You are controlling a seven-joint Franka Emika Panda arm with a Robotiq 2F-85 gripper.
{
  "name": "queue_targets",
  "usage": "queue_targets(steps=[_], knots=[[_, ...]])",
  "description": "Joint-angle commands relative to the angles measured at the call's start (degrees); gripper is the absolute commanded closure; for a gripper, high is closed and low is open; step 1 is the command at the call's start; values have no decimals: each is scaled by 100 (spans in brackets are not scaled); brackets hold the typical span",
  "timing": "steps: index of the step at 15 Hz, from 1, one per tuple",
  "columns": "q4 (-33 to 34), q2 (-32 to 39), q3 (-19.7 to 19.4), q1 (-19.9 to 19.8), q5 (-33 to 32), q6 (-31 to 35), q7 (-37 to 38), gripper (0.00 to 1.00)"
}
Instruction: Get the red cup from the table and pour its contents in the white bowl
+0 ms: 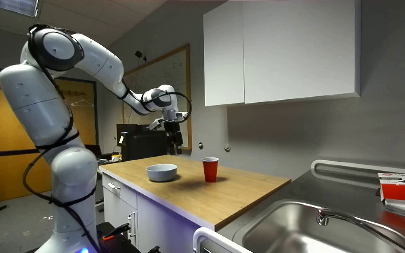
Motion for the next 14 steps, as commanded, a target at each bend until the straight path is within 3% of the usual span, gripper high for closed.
queue_targets(steps=[1, 7, 14], knots=[[190, 63, -192, -1, -153, 104, 59, 0], [731, 423, -460, -198, -538, 743, 16, 0], [1431, 1566, -975, -155, -15, 1434, -378, 0]])
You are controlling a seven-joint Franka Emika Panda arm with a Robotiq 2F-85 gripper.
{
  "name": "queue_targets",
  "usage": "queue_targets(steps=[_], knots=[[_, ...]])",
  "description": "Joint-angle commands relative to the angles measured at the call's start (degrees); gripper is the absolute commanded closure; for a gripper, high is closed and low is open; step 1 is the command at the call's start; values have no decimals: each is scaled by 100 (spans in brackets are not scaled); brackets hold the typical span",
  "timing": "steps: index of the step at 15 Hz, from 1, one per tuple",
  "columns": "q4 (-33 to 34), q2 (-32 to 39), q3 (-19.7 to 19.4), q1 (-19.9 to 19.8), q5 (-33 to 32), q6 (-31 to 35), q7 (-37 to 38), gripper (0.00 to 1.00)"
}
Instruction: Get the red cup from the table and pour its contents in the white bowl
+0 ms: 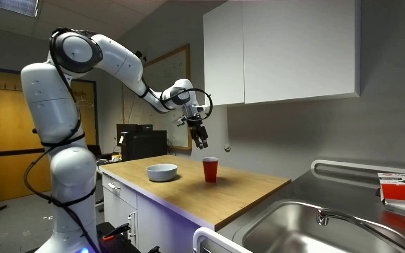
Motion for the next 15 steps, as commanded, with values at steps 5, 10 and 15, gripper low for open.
queue_targets(steps=[5, 10, 15], knots=[[1013, 1492, -397, 101, 706, 214, -516, 0], [1615, 2125, -479, 151, 883, 122, -586, 0], [1913, 2471, -584, 153, 893, 44, -645, 33]])
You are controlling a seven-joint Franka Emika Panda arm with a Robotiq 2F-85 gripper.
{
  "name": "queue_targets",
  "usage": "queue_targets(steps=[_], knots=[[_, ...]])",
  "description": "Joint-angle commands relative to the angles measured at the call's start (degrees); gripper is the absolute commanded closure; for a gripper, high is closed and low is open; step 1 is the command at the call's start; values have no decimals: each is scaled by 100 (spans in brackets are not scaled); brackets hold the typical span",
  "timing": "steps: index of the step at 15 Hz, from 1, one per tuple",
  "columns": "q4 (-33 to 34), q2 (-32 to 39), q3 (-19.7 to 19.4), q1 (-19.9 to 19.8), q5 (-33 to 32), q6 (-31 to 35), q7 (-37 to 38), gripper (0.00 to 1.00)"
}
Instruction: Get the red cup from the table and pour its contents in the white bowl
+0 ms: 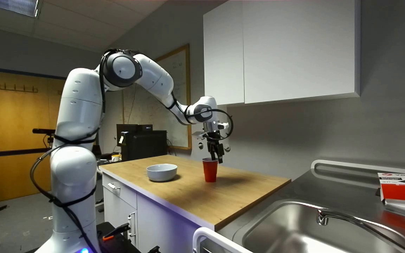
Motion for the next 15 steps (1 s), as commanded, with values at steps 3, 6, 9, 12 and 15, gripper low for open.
queue_targets(steps=[3, 6, 9, 12, 15], knots=[[320, 289, -212, 73, 168, -203, -194, 57], [308, 308, -260, 76, 170, -203, -178, 80], [254, 262, -261, 98, 195, -214, -179, 99], [218, 209, -238, 191, 99, -262, -91, 100], [171, 80, -217, 389, -172, -425, 86, 100]])
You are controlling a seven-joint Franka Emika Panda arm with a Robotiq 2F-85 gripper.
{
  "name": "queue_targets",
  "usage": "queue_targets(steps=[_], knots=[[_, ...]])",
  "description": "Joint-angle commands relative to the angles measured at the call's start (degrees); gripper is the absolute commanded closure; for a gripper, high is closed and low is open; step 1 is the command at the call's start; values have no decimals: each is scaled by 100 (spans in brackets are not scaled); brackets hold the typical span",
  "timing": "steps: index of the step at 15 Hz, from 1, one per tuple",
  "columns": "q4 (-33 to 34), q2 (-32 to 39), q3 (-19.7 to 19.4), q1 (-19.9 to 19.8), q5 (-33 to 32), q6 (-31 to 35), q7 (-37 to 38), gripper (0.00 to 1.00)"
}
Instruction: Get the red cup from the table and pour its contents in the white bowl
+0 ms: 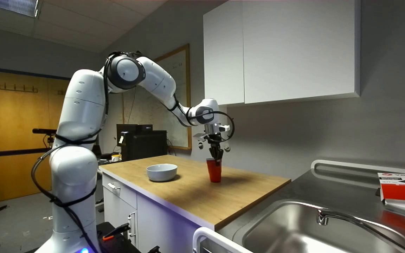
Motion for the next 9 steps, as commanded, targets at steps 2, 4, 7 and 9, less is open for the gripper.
queue_targets(steps=[2, 4, 7, 9], knots=[[-53, -252, -18, 393, -506, -466, 209, 100], [-110, -352, 14, 562, -862, -679, 342, 99], [-254, -565, 95, 837, -1550, -1031, 625, 99], [-325, -701, 198, 990, -1943, -1321, 712, 99]])
